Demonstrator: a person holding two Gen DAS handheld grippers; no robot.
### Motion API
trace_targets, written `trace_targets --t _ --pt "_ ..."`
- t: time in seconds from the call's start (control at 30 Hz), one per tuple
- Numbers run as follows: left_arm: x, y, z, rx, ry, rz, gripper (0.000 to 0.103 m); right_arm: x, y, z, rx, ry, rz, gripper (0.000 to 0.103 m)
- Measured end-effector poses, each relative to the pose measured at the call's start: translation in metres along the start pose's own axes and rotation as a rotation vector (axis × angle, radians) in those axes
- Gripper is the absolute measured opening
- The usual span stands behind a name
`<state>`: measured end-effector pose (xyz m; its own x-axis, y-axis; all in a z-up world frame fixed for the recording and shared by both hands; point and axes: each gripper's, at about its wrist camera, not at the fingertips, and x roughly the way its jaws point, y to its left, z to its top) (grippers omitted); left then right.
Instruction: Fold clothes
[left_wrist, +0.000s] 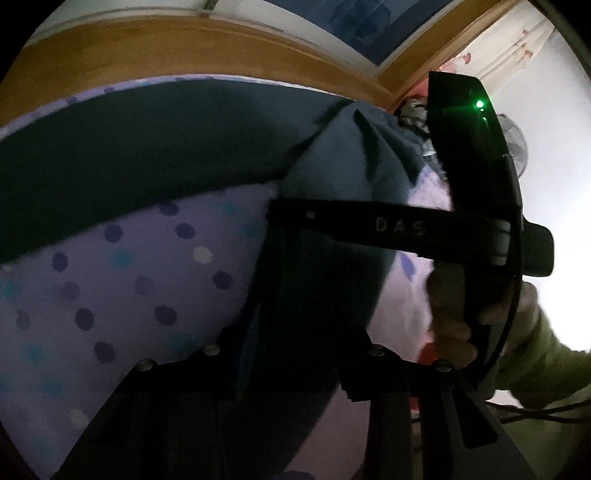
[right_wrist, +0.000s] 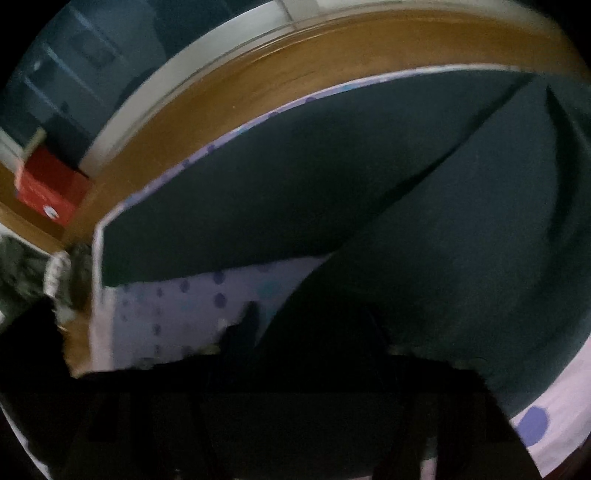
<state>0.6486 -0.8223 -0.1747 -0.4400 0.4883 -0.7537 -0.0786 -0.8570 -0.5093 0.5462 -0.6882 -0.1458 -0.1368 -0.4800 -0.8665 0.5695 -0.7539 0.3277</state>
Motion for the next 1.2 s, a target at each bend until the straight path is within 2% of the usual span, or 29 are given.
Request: trace_targets --t 0.1,0.13,0.3,0.33,0.37,0.4,0.5,0.57,0.7,0.73,0.77,0.8,0.83,0.9,0.97,1.07,1.13,1.17,1.2 --pt "0.009 -0.004 0.006 0.026 0.004 0.095 0.037 -0.001 -0.008 -0.001 0.018 -0.002 0.003 0.004" --pt "0.013 -0.004 0.007 0.034 0.010 0.116 0.037 -0.001 -0.012 -0.002 0.029 -0.003 0.011 0.004" --pt "0.024 -0.010 0.020 0.056 -0.008 0.116 0.039 -0.011 -0.019 -0.007 0.057 -0.052 0.099 0.001" --pt "0.023 -0.010 0.022 0.053 -0.016 0.108 0.035 -0.016 -0.018 -0.008 0.058 -0.074 0.133 0.001" --pt "0.022 -0.009 0.024 0.050 -0.024 0.100 0.018 -0.023 -0.015 -0.006 0.044 -0.107 0.162 0.001" --pt "0.021 -0.009 0.025 0.047 -0.032 0.091 0.011 -0.030 -0.009 -0.004 0.017 -0.134 0.164 0.001" --pt "0.007 0.000 0.037 0.012 -0.078 0.070 0.005 -0.046 0.007 0.006 -0.065 -0.196 0.167 0.001" --pt "0.003 0.004 0.044 0.004 -0.067 0.019 0.005 -0.044 0.009 0.015 -0.068 -0.153 0.153 0.001" --pt "0.007 0.009 0.034 0.011 -0.019 0.071 0.006 -0.031 -0.008 0.017 0.001 -0.047 0.115 0.003" --pt "0.010 0.014 0.031 -0.002 -0.004 0.077 0.009 -0.029 -0.013 0.015 0.023 -0.034 0.094 0.004" --pt "0.012 0.018 0.029 -0.014 0.011 0.084 0.019 -0.026 -0.018 0.013 0.046 -0.020 0.073 0.007" --pt "0.014 0.020 0.027 -0.030 0.025 0.081 0.024 -0.024 -0.025 0.011 0.079 -0.005 0.064 0.011" --pt "0.011 0.021 0.023 -0.037 0.024 0.073 0.026 -0.022 -0.031 0.010 0.115 0.014 0.063 0.014" --pt "0.005 0.020 0.022 -0.024 0.005 0.102 0.030 -0.016 -0.036 0.007 0.161 0.039 0.063 0.037" --pt "-0.001 0.017 0.022 0.011 -0.010 0.158 0.042 -0.015 -0.037 0.005 0.182 0.033 0.066 0.048" --pt "-0.003 0.016 0.022 0.054 -0.004 0.202 0.057 -0.015 -0.036 0.003 0.167 0.029 0.061 0.049" --pt "0.006 0.019 0.023 0.057 0.057 0.137 0.059 -0.015 -0.037 0.002 0.160 0.033 0.058 0.049" --pt "0.007 0.017 0.022 0.073 0.045 0.099 0.064 -0.015 -0.038 0.001 0.159 0.036 0.058 0.049" --pt "0.009 0.017 0.022 0.074 0.052 0.035 0.064 -0.015 -0.039 0.000 0.160 0.036 0.059 0.049"
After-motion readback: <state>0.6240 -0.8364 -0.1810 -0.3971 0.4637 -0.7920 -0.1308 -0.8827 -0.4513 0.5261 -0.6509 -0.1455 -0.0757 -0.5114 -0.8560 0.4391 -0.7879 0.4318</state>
